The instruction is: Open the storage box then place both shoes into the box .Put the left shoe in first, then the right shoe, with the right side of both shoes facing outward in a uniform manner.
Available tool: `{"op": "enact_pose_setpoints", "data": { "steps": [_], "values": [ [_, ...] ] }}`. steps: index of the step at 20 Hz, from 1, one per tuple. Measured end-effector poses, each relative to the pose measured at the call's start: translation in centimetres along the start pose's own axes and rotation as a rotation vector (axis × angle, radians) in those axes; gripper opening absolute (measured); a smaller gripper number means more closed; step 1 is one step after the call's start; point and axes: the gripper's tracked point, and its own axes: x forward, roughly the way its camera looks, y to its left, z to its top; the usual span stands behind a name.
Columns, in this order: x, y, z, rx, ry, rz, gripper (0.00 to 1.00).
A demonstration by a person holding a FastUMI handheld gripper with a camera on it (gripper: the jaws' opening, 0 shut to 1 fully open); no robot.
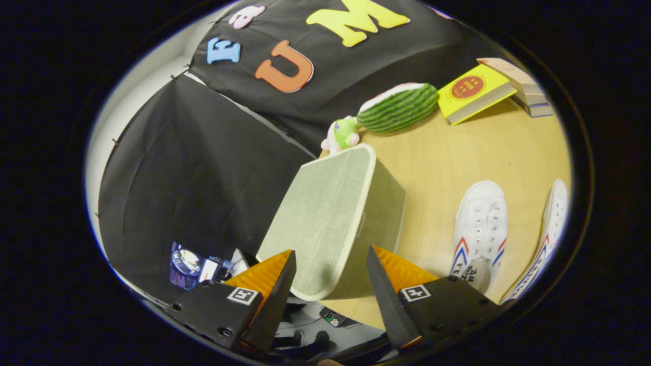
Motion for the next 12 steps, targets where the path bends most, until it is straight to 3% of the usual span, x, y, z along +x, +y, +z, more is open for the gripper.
{"op": "enact_pose_setpoints", "data": {
  "steps": [4,9,12],
  "values": [
    [1.8,-0.3,-0.9,0.106,0.057,0.070,0.75],
    [2.1,0.1,-0.4,0.224,0.077,0.148,0.26],
    [1.7,0.6,0.0,0.283,0.090,0.172,0.06]
  ]
}}
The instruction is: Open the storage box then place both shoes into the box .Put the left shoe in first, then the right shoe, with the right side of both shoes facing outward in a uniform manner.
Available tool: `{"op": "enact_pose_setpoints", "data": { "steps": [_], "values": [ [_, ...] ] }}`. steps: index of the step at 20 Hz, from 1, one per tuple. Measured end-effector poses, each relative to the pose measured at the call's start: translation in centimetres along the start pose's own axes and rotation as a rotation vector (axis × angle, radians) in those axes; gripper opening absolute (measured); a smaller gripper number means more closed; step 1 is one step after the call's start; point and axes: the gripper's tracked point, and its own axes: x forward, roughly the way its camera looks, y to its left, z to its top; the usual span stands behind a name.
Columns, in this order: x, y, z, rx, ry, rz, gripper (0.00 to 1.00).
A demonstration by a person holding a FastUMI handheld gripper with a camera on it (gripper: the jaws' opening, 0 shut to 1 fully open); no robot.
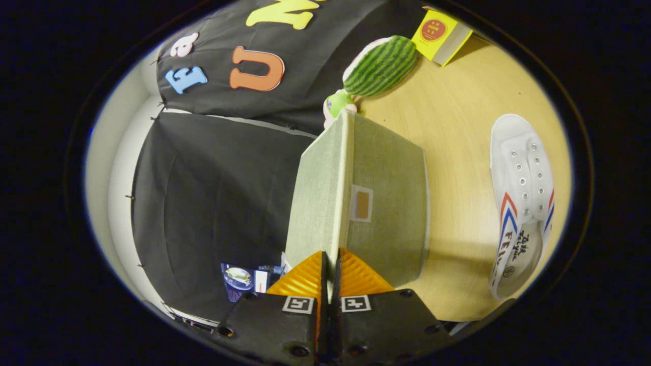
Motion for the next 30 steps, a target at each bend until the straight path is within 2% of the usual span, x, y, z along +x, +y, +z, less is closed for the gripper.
{"op": "enact_pose_setpoints", "data": {
  "steps": [8,15,18,22,24,26,30],
  "values": [
    [-0.4,6.8,1.6,-0.089,-0.034,0.051,0.05],
    [4.3,17.4,0.4,-0.253,0.010,0.070,0.05],
    [7.8,20.8,-0.7,-0.359,0.029,0.035,0.05],
    [13.0,23.5,-2.4,-0.487,0.041,-0.051,0.06],
    [14.6,24.1,-2.7,-0.551,0.040,-0.098,0.12],
    [15.6,24.7,-2.8,-0.639,0.018,-0.130,0.22],
    [14.7,25.3,-1.0,-0.804,-0.091,-0.241,0.69]
  ]
}}
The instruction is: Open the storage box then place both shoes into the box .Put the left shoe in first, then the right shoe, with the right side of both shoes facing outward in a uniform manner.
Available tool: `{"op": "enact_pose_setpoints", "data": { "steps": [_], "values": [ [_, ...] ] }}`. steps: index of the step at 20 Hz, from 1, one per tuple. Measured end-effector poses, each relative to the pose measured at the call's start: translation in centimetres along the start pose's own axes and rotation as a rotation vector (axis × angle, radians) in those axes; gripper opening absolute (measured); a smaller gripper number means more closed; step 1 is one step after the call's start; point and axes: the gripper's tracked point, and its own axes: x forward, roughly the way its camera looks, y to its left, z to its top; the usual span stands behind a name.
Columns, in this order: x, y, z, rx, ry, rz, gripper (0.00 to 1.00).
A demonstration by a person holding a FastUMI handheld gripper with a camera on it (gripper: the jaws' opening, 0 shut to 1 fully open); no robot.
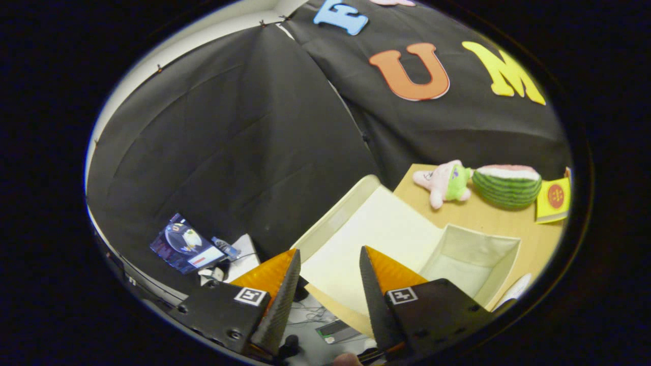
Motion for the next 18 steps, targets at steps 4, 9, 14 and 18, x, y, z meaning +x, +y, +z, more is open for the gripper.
{"op": "enact_pose_setpoints", "data": {
  "steps": [4,9,14,18],
  "values": [
    [-3.1,-3.3,0.8,-0.096,-0.067,-0.178,0.88],
    [-9.3,-7.8,0.7,-0.189,-0.091,-0.385,0.92],
    [-15.7,-14.5,0.5,-0.111,-0.126,-0.550,0.94],
    [-22.0,-19.5,-1.4,-0.026,-0.146,-0.636,0.94]
  ]
}}
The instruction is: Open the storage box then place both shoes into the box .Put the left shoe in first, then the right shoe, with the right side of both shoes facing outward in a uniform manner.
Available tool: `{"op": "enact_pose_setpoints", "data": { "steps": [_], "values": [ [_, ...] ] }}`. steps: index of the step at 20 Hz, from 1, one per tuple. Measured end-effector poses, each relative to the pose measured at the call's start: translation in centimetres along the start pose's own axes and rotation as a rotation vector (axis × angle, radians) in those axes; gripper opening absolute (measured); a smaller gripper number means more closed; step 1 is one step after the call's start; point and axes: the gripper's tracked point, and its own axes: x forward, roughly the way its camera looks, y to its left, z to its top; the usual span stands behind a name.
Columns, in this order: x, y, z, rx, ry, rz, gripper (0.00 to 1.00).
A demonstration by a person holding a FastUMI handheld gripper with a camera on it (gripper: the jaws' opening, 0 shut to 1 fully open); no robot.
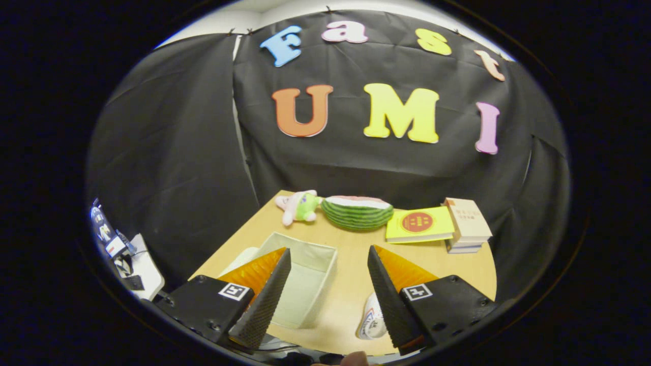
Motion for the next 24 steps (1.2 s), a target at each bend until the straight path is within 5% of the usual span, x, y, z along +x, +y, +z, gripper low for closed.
{"op": "enact_pose_setpoints", "data": {
  "steps": [5,11,16,24],
  "values": [
    [-0.8,-8.4,-4.5,0.091,0.072,-0.055,0.95],
    [2.8,-12.5,-15.0,0.205,0.312,0.020,0.95],
    [6.4,-13.6,-23.0,0.245,0.518,0.092,0.95],
    [10.7,-14.4,-30.0,0.338,0.754,0.116,0.95]
  ]
}}
